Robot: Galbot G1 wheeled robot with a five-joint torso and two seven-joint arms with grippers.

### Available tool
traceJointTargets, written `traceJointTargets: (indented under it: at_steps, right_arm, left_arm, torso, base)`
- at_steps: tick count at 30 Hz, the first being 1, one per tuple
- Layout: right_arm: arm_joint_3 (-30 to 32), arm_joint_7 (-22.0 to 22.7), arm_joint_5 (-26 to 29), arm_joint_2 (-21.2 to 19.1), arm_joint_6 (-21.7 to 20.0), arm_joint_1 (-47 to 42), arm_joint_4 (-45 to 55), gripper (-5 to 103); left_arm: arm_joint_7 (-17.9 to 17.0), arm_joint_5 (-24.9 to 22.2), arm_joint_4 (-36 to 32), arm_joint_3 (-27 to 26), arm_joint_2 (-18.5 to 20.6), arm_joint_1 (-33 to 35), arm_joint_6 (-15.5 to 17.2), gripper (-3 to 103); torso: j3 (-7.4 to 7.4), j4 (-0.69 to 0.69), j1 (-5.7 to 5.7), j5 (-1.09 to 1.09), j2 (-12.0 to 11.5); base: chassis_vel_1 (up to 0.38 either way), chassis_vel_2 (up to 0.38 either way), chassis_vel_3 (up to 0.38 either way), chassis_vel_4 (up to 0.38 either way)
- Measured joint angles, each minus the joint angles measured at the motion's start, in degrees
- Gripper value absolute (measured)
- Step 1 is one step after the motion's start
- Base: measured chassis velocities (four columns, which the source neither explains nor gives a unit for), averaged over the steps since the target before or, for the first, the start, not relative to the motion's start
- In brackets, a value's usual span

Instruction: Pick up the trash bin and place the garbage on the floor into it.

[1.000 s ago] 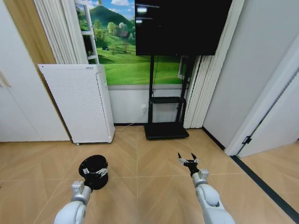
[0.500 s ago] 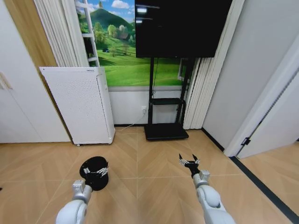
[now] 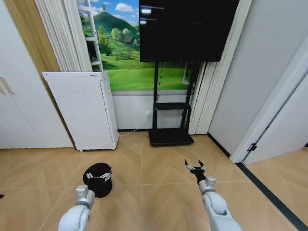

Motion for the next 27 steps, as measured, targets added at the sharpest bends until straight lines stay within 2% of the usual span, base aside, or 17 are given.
traceJointTargets:
  at_steps: [19, 27]
  right_arm:
    - [0.2, 0.2, -0.4, 0.3, 0.2, 0.1, -1.0, 100]
    - [0.1, 0.2, -0.6, 0.5, 0.3, 0.1, -1.3, 100]
  left_arm:
    - [-0.7, -0.3, 1.0, 0.6, 0.7, -1.4, 0.3, 100]
    - [-1.1, -0.9, 1.3, 0.6, 0.6, -1.7, 0.3, 100]
  torso:
    - [2.8, 0.0, 1.76, 0.0, 4.6]
    - [3.44, 0.0, 2.14, 0.0, 5.6]
  base:
    - [0.0, 0.0, 0.0, 0.0]
    - [0.0, 0.0, 0.0, 0.0]
